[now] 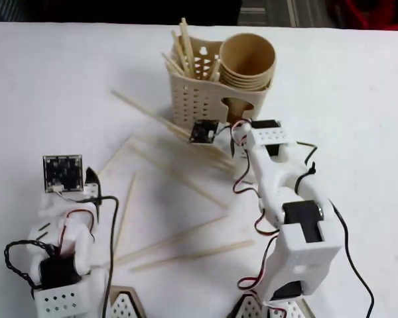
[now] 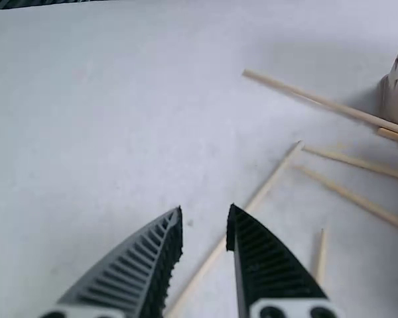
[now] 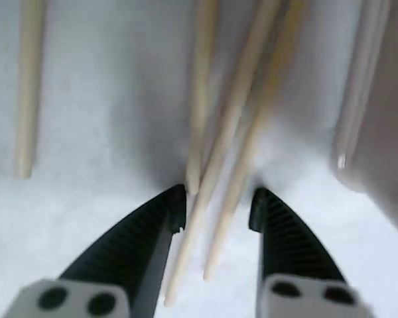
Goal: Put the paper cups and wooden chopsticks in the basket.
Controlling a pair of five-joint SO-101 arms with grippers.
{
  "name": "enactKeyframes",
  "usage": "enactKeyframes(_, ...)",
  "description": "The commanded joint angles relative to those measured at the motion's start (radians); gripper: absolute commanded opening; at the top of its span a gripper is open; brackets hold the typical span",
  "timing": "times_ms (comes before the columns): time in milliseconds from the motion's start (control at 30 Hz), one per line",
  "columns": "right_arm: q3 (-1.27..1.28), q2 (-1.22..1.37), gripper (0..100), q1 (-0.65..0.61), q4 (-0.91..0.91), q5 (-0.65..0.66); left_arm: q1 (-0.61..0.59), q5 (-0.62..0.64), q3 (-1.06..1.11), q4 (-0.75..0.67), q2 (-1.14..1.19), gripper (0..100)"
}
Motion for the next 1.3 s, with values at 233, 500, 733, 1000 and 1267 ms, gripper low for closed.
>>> enactKeyframes(233,0.020,-0.018,2.0,-0.019,0.110,0.114,-0.007,-0.012,-0.008,-0.028,-0.013,13)
enactKeyframes(500,0.176,-0.245,2.0,-0.044,0.113,0.115,-0.007,-0.012,-0.008,-0.028,-0.013,13)
enactKeyframes(733,0.341,-0.475,2.0,-0.133,0.108,0.109,-0.007,-0.012,-0.008,-0.029,-0.013,13)
enactKeyframes(1000,0.350,-0.469,2.9,-0.154,0.107,0.080,-0.007,-0.012,-0.008,-0.029,-0.013,13)
enactKeyframes(1267,0.350,-0.466,21.2,-0.183,0.079,-0.028,-0.007,-0.012,-0.008,-0.029,-0.013,13)
